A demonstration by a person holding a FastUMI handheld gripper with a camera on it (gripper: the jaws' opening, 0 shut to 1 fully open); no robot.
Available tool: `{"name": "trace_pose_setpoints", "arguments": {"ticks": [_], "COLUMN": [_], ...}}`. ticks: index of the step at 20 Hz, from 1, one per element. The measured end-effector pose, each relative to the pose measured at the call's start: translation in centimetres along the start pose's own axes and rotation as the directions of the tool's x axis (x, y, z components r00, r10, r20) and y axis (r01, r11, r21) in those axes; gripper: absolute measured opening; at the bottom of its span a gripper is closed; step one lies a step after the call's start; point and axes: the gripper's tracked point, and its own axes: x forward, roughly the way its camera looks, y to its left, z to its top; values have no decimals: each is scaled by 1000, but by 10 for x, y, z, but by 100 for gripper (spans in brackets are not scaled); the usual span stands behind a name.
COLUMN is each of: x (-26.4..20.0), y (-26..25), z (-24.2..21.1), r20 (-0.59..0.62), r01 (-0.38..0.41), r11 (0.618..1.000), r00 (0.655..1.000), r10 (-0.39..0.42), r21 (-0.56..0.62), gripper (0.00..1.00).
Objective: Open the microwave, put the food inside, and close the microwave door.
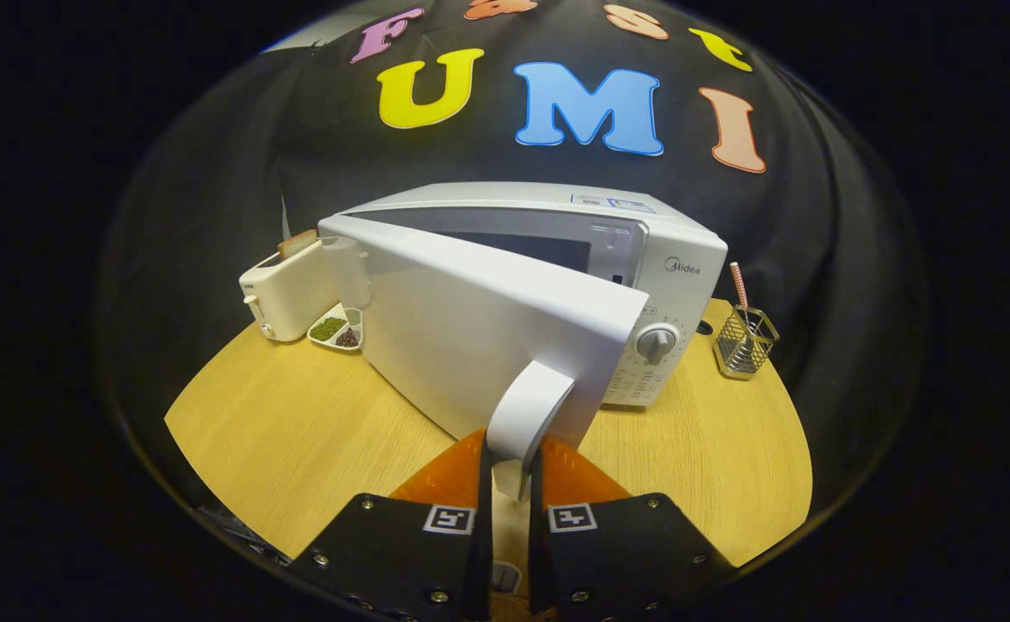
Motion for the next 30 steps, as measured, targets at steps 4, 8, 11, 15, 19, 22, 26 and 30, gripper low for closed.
{"name": "trace_pose_setpoints", "arguments": {"ticks": [4,8,11,15,19,22,26,30], "x": [-9,-20,-27,-36,-45,-52,-60,-65], "y": [16,34,47,68,85,103,132,155], "z": [-8,-15,-20,-28,-37,-42,-49,-55], "r20": [-14,-18,-21,-23,-36,-45,-52,-57], "r01": [-27,-50,-69,-93,-105,-133,-160,-168], "r11": [999,997,995,993,991,989,985,980], "r00": [1000,999,997,995,994,991,986,985], "r10": [26,50,68,92,103,130,157,162], "r21": [-26,-54,-65,-75,-77,-68,-63,-108], "gripper": [18,19,19,19,19,19,19,19]}}
